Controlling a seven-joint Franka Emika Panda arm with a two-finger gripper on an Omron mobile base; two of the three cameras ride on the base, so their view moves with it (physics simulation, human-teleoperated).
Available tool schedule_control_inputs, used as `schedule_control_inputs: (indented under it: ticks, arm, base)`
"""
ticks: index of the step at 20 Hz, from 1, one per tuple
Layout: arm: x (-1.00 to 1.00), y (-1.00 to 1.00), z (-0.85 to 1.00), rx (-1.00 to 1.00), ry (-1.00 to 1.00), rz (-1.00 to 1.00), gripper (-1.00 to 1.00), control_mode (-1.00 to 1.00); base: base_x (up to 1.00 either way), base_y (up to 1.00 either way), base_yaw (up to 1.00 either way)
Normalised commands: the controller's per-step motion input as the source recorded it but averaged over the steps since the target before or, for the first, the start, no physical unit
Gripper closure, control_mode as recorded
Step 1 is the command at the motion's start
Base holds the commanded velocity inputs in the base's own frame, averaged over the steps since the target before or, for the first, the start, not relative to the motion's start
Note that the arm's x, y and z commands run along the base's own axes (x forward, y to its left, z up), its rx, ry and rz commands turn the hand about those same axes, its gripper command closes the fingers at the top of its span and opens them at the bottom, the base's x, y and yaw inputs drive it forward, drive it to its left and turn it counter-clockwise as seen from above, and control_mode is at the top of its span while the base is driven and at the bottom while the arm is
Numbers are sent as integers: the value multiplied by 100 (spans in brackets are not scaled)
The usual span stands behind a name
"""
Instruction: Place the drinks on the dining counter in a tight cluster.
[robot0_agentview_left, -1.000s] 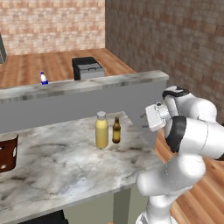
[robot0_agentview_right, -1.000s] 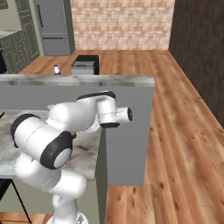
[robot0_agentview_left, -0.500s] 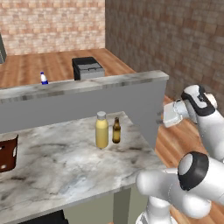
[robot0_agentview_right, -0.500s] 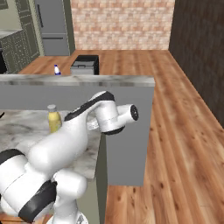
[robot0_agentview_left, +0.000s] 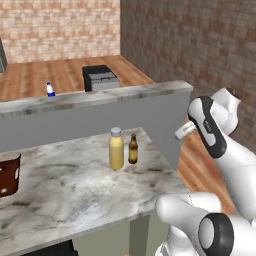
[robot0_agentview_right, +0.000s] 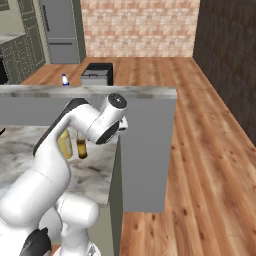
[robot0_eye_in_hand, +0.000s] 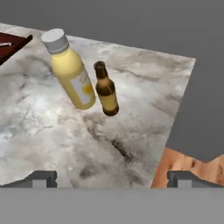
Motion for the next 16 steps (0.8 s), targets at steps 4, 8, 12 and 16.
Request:
schedule_control_inputs:
  ticks: [4,8,12,16]
  arm:
    - [-3,8,6,-32,56,-33,-100,-100]
    - [-18,4,-8,-15,31,-32,-100,-100]
    - [-24,8,-5,-4,24,-28,-100,-100]
    - [-48,1,0,0,11,-29,-100,-100]
  base:
    - [0,0,0]
    - [0,0,0]
    - [0,0,0]
    - [0,0,0]
